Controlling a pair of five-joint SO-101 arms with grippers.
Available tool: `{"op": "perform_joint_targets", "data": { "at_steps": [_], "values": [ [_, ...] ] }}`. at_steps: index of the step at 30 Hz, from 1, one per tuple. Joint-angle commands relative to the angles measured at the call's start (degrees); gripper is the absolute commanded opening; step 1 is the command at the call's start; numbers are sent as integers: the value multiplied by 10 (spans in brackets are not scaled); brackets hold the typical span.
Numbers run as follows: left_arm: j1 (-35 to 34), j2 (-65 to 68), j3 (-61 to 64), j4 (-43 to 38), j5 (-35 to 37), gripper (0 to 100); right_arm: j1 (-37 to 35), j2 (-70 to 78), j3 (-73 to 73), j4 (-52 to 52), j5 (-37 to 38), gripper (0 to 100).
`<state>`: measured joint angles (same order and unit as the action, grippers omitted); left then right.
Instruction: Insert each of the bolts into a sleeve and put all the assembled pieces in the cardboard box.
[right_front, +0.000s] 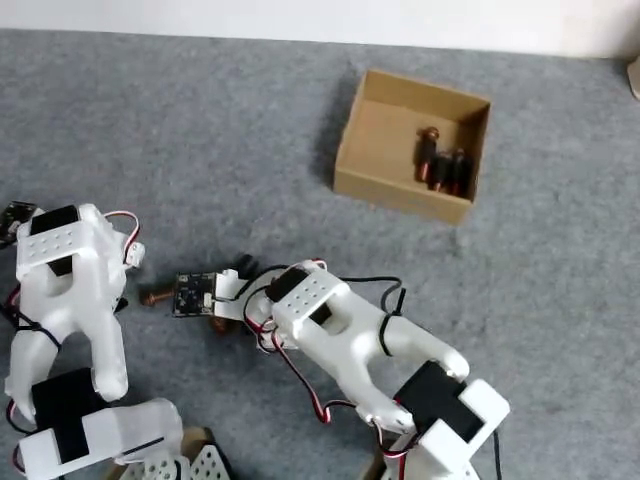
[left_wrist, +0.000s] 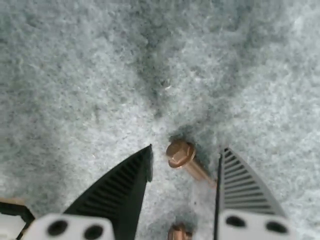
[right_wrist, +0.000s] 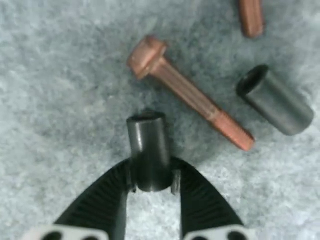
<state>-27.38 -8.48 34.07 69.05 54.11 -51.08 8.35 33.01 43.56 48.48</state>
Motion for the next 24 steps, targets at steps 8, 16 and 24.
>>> {"op": "perform_joint_targets", "data": {
  "at_steps": [8,16,24],
  "values": [
    [-4,-20,-3,4,-3,204,-4,15,2,-16,4,209],
    [-5,-23,-3,4,-3,204,-25,15,-5,-18,4,204],
    [-14,-23,-4,4,-3,204,-91,18,-13,-17,4,203]
  ]
}}
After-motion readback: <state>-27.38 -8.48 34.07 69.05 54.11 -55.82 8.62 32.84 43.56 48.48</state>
